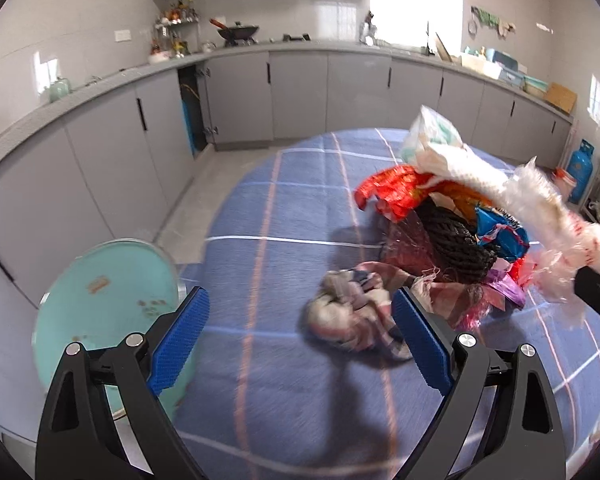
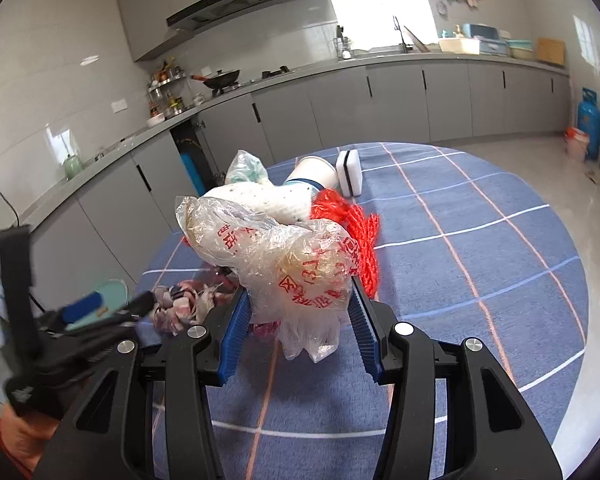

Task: Collect trash
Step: 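Grasp the clear plastic bag with the right tool while the left grasps the striped rag, then carry both items over the teal bucket and open both tools to drop them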

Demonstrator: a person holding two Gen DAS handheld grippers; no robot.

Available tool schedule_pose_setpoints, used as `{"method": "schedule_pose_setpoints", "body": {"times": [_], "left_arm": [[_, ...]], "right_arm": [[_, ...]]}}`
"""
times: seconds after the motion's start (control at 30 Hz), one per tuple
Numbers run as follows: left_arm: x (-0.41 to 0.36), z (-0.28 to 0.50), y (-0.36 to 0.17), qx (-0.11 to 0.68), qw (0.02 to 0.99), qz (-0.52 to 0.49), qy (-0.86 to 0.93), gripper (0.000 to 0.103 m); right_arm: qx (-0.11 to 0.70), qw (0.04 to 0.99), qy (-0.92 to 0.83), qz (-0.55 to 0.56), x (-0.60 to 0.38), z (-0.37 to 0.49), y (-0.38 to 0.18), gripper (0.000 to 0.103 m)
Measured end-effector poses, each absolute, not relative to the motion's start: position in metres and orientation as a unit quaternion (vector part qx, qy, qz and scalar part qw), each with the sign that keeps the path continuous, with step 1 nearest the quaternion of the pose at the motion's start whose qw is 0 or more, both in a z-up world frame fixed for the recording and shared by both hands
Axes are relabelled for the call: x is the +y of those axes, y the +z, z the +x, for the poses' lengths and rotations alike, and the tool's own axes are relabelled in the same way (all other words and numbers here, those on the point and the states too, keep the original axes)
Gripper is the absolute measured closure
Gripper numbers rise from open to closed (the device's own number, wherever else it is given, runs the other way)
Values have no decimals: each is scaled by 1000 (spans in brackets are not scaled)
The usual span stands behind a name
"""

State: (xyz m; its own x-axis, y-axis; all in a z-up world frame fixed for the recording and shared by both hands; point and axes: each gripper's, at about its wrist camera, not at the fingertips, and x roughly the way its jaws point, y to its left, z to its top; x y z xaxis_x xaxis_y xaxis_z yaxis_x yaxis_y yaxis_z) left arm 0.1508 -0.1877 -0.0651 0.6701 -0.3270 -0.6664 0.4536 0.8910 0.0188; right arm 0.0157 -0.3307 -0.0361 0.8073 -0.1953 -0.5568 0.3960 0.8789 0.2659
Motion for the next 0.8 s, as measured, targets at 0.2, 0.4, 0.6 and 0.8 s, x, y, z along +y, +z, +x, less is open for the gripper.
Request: {"method": "schedule_pose_setpoints", "body": {"times": [0.2, 0.4, 0.6, 0.8], "left_arm": [[-215, 164, -86, 376, 893, 120, -217, 28], [-219, 162, -99, 387, 880, 133, -241, 69], [-189, 156, -72, 353, 898, 82, -247, 70], [-134, 143, -30, 303, 928, 38, -213, 70]], "right_arm": [[263, 929, -168, 197, -341, 20, -37, 54], [258, 929, -180, 197, -344, 20, -36, 54], [242, 935, -183, 183, -332, 16, -27, 54], [229, 947, -161, 159, -309, 24, -12, 54]]}}
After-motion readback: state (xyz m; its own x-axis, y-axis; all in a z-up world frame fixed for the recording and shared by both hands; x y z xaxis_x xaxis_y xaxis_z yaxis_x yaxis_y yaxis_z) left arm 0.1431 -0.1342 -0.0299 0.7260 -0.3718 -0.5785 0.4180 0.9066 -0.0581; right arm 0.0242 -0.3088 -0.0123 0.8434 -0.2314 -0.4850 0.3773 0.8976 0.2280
